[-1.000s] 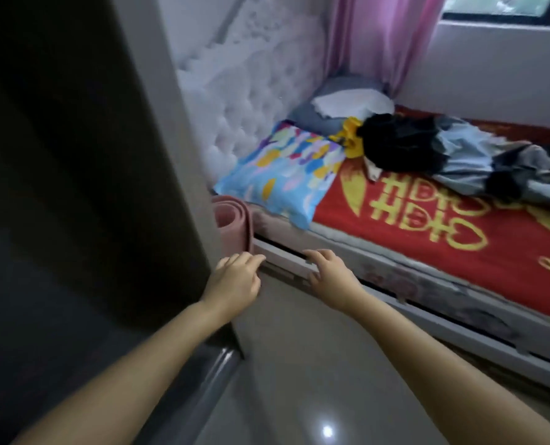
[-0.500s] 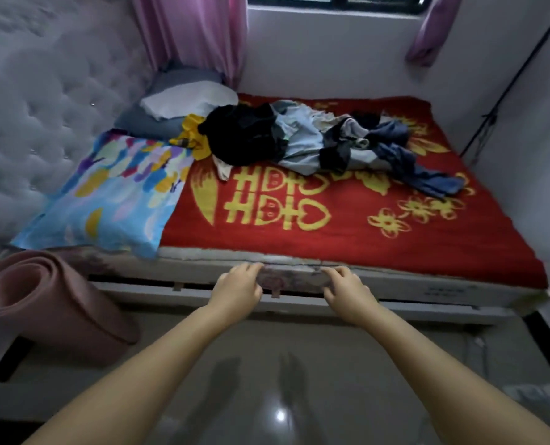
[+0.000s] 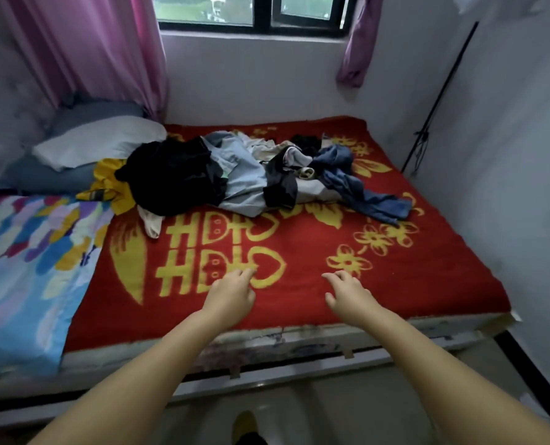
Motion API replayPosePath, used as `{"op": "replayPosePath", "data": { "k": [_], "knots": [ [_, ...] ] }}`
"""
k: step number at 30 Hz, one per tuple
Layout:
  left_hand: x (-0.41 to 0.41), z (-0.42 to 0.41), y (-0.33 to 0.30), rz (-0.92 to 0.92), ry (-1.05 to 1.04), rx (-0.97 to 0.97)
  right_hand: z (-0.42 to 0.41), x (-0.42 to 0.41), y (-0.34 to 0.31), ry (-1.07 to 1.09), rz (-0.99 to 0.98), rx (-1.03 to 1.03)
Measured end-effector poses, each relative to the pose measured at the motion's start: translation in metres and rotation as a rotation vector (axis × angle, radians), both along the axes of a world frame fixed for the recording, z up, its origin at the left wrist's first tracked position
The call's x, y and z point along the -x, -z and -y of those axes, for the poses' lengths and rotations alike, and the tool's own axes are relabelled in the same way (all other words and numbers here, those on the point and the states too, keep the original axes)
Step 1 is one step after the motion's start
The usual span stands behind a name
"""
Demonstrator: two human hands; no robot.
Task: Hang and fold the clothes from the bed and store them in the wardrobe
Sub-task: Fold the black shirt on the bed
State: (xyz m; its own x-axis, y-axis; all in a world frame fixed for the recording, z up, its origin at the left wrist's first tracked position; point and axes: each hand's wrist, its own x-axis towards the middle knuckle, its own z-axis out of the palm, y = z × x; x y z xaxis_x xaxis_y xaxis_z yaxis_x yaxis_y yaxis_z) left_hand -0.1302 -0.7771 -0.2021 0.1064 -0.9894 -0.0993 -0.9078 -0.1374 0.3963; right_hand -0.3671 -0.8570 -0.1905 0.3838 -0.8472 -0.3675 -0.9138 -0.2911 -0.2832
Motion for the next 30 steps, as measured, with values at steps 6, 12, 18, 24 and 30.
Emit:
{"op": "replayPosePath", "data": {
  "k": [6,12,18,24,30],
  "knots": [
    [-0.04,0.122,0.002,0.036,0.028,-0.02,0.102,-0.03,0.004,0.082,0.028,0.005],
    [-0.041,0.195,0.025,0.019,0.073,-0.13,0.171,-0.03,0.037,0.101,-0.027,-0.086],
    [-0.039,0.285,0.057,0.007,0.018,-0.238,0.283,-0.035,0.081,0.045,-0.05,-0.17],
    [-0.026,0.391,0.096,0.045,-0.02,-0.306,0.392,-0.042,0.141,-0.023,-0.108,-0.269],
    [-0.036,0.489,0.149,0.102,-0.145,-0.2,0.472,-0.068,0.223,-0.141,-0.141,-0.261]
  ]
}}
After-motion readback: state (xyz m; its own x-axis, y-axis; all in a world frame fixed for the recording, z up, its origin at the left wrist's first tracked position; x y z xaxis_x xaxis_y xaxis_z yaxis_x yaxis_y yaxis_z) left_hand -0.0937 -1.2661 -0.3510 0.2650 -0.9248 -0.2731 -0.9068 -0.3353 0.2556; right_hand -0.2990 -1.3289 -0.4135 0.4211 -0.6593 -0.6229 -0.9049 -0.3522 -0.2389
